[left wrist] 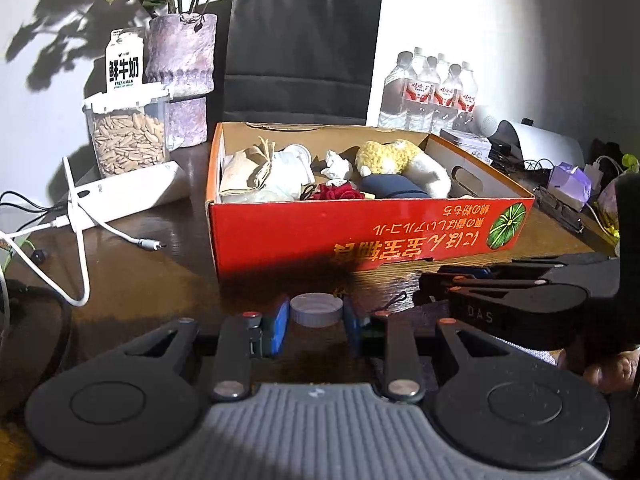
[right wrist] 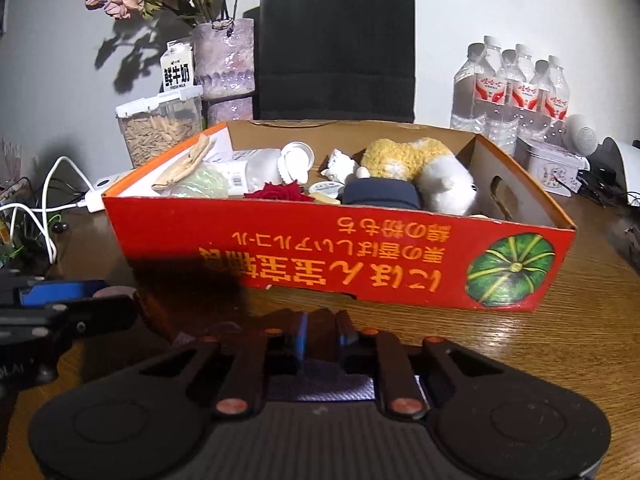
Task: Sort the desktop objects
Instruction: 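Grasp a round grey cap with the left tool while the right tool grasps the orange piece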
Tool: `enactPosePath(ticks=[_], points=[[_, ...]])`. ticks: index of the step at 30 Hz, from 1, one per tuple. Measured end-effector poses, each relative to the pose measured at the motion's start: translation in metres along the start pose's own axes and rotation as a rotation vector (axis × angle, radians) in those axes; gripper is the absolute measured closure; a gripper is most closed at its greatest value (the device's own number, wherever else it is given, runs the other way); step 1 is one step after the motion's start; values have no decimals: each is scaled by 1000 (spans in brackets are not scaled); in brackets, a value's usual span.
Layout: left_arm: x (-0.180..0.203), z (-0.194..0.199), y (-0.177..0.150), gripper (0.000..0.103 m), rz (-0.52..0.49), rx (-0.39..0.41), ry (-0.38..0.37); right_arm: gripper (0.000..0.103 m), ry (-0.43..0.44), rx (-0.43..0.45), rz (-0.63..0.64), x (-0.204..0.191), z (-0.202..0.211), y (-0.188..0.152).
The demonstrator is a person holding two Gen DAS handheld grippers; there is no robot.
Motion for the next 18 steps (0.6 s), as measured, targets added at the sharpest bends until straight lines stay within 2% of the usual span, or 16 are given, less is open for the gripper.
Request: enactPosePath(ticks=[2,4,7,11,14,16,18], points=[[1,3,2,74,1,9,-5,80,12,25,-4,3,14,1],[2,9,5,74,10,31,-32,58,28,57,25,5,31,-1],[4,10,7,74,54,24,-93,57,13,54,66,9,42,-10],[8,2,3,73,47,-9,-105,57,-38,44,56,24,40,-13],[6,1,3,74,78,-14,-136,57,53,48,9,20,43,-10],[6,1,5,74,138,-35,-206,58,119,78,55,4,50,-9],[12,3,11,74,201,-52,-294,58,142,104,118,-10,57,-9]])
Point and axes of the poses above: each gripper's, at about its wrist camera, not at the fingertips, and z roughly against the way its jaws point, x to its right, y to its top, the point moved 9 cm from there along -z, roughly the way its jaws point, and after that the axes turned 3 degrees about z, right-handed, at the moved point
